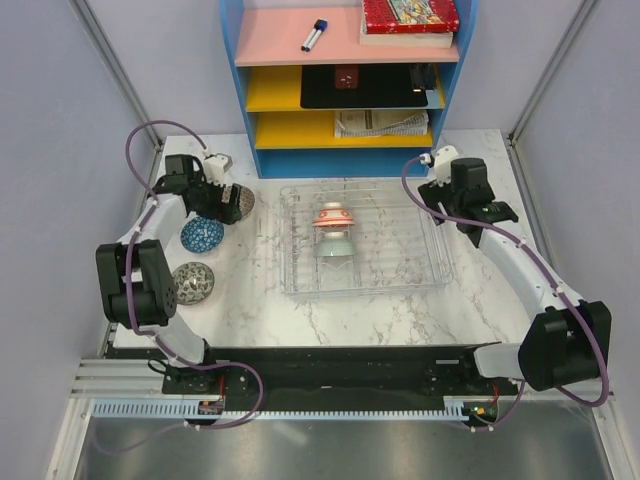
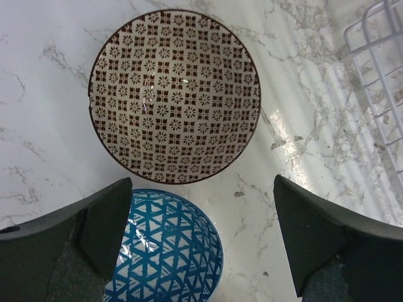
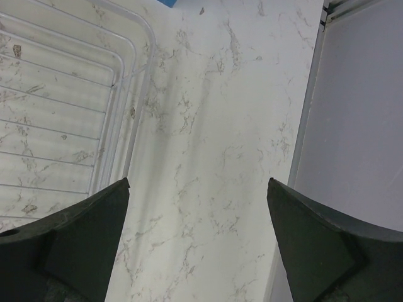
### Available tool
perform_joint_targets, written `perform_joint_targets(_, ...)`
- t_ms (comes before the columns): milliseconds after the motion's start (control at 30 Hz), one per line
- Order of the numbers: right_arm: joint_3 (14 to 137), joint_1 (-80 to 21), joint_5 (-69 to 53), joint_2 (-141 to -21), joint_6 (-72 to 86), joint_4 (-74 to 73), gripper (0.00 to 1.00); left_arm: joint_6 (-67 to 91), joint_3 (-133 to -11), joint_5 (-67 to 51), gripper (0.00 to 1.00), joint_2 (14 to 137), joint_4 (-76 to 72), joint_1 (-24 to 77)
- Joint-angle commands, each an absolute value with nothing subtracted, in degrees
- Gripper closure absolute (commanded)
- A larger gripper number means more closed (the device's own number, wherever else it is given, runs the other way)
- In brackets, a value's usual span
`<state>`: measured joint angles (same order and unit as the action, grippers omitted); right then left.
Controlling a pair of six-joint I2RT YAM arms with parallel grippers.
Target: Load the bowls into the dish rack
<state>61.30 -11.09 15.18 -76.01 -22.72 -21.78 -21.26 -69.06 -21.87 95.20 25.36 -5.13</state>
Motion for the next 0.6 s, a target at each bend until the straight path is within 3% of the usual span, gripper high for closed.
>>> perform_joint_targets(0, 60.3, -9.5, 15.7, -73.1, -19.7, -19.3, 0.03, -24.7, -71.3, -19.2, 0.0, 98.1, 23.9, -5.4)
perform_joint_targets(567, 59.4, -7.4, 9.4, -71.3, -17.6, -20.2, 0.03, -23.0, -77.9, -16.0, 0.0, 103.6, 19.6, -5.4)
